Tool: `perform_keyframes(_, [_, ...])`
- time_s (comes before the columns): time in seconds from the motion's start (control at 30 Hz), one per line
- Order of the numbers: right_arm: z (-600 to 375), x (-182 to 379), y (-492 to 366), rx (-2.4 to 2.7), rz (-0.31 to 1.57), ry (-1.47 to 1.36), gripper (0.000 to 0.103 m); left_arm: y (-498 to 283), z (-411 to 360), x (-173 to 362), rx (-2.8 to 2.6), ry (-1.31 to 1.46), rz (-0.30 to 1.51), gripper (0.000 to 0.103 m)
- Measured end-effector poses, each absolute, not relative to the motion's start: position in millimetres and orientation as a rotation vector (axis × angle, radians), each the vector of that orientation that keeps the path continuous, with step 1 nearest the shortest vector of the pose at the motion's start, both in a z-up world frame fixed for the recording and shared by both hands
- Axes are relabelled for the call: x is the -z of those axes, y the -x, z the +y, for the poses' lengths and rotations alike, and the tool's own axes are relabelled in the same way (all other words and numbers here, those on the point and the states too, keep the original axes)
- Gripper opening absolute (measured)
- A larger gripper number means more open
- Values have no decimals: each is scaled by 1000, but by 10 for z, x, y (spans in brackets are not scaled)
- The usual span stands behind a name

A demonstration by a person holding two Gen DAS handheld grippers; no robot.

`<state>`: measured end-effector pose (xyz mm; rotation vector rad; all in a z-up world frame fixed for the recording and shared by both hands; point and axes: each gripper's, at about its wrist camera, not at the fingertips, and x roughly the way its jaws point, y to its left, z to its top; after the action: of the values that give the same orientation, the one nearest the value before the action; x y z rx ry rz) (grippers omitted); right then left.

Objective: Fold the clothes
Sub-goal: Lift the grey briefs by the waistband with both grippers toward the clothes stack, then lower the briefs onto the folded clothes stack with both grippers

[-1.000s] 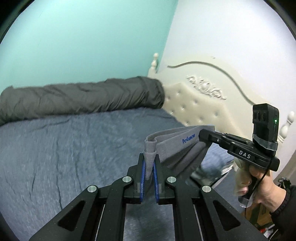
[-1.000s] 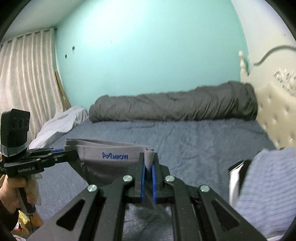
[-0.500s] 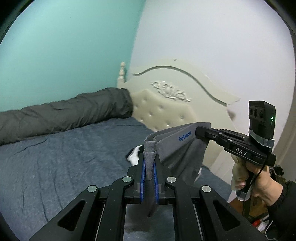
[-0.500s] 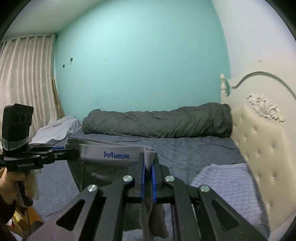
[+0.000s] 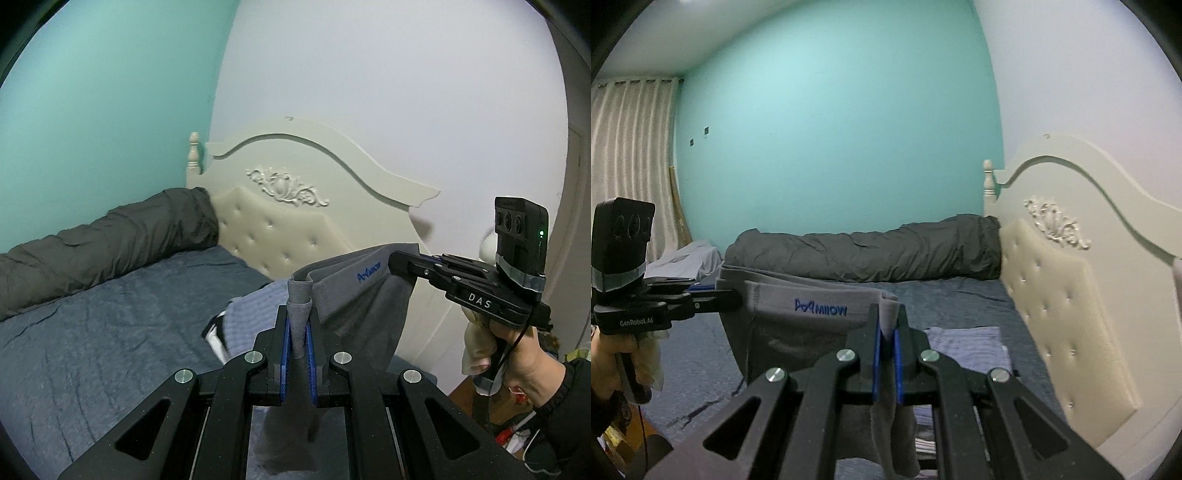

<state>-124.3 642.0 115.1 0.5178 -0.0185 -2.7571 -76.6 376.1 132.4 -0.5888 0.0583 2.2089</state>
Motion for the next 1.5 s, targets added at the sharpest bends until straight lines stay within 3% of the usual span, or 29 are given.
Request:
perform_keyframes(0.53, [7055, -1154, 1485, 2833, -19, -554, 5, 1194, 4508, -1207, -2163, 644, 77, 8])
perform_keyframes(1.5, [7337, -112, 3724, 2766, 148, -910, 5, 3410, 5123, 7, -2162, 982, -1, 8])
